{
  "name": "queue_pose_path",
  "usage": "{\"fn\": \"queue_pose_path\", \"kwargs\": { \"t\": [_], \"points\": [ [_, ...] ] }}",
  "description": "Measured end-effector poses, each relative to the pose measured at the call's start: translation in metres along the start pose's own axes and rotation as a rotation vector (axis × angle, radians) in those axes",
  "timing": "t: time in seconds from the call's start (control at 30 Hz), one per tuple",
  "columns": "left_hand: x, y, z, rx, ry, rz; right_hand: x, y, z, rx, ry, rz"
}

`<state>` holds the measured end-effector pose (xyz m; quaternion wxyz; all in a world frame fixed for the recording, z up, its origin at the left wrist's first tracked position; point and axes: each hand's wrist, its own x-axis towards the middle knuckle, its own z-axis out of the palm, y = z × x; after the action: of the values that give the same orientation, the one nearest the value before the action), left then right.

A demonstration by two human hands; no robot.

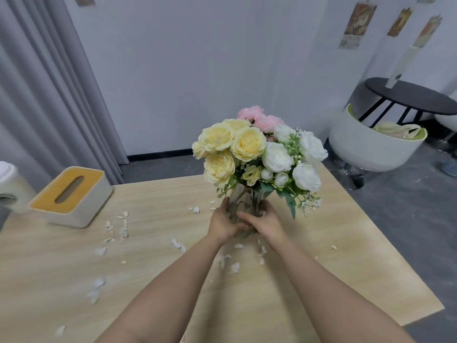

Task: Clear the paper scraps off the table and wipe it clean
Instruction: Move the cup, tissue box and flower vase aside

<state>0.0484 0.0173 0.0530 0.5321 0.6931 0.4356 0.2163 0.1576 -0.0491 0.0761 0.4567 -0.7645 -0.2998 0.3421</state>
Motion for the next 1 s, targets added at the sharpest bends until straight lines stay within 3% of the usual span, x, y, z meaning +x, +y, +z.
{"fn": "queue_pose_path", "kwargs": {
  "t": [0.27,0.63,1.0],
  "points": [
    [-0.038,-0.023,-0.112,0.085,0.177,-0.072,-0.023,-0.048,0.102,-0.067,-0.17,-0.069],
    [-0.079,-0.058,-0.201,0.033,0.477,-0.22,-0.033,-0.087,0.204,-0.189,-0.423,-0.212],
    [-0.12,-0.112,-0.288,-0.014,0.604,-0.31,-0.066,-0.107,0.311,-0.221,-0.579,-0.271]
  ]
}}
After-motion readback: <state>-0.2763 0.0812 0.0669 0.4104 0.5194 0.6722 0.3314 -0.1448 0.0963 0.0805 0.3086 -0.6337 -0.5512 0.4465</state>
